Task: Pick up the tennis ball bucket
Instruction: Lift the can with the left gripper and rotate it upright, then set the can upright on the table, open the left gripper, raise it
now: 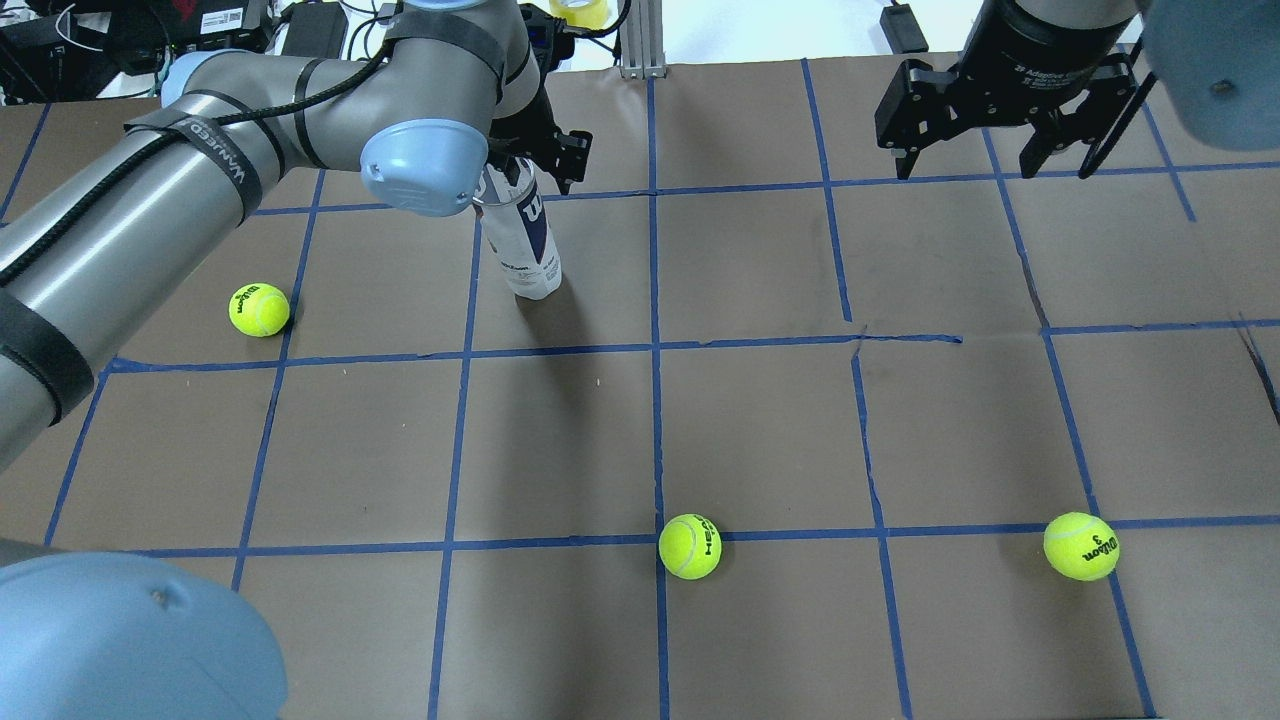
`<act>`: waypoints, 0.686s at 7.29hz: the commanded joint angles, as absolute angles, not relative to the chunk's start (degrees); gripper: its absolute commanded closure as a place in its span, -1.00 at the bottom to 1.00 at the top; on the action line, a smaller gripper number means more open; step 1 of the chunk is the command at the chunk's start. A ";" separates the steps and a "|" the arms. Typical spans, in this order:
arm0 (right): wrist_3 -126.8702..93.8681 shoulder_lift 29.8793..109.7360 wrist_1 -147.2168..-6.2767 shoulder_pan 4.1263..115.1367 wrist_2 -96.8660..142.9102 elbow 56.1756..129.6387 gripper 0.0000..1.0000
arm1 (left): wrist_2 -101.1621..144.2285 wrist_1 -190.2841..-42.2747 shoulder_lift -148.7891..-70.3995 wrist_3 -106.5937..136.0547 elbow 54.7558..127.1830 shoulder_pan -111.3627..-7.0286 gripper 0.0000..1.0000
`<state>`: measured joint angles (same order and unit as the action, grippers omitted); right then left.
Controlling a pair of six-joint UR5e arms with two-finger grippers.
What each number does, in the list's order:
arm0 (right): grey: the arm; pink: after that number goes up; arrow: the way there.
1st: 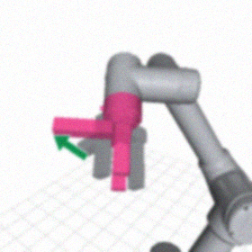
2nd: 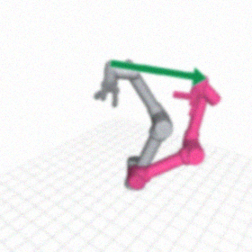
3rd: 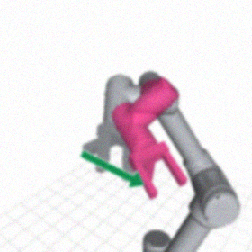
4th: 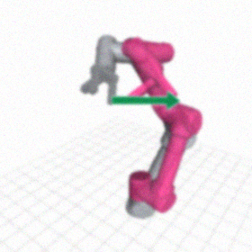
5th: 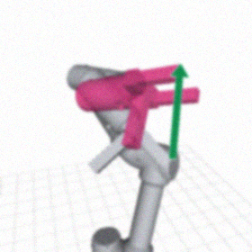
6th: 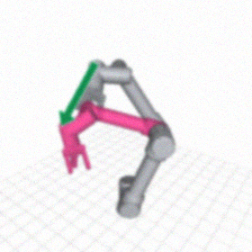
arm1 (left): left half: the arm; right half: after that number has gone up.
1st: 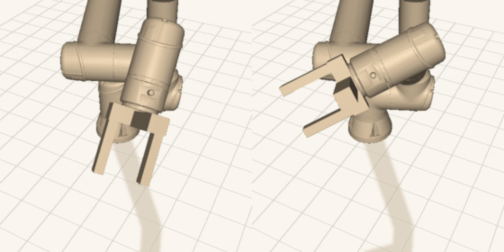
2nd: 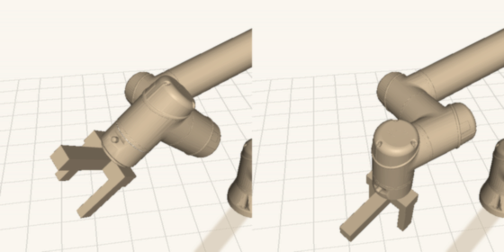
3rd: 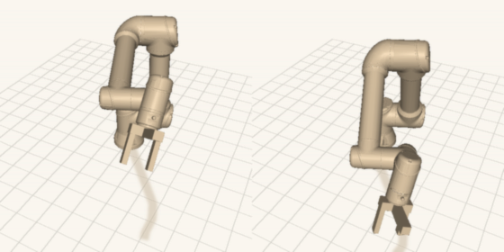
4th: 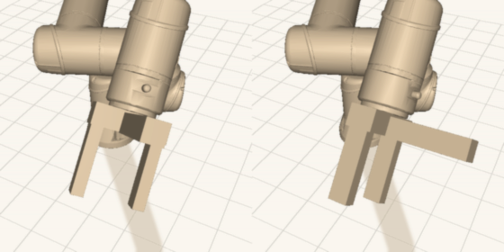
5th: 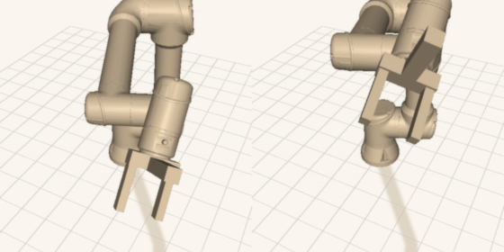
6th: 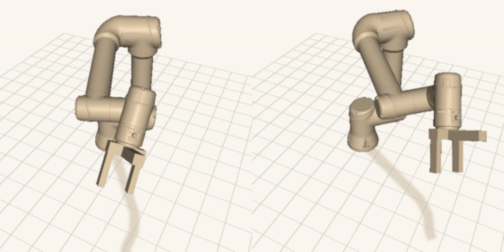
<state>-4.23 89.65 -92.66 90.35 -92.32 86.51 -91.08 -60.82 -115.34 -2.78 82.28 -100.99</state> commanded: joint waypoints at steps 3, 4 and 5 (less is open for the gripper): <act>-4.22 89.65 -92.72 90.35 -92.29 86.57 -1.00 | -91.84 -79.24 -106.98 -2.11 75.60 -98.02 -1.00; -4.22 89.65 -92.72 90.35 -92.37 86.57 -1.00 | -91.76 -84.32 -104.79 -2.11 75.15 -92.95 -1.00; -4.31 89.65 -92.72 90.35 -92.29 86.57 -1.00 | -91.41 -87.68 -101.55 -2.98 75.32 -88.72 -1.00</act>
<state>-4.23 89.65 -92.72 90.35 -92.34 86.57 -91.66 -82.49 -105.22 -2.32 75.65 -94.10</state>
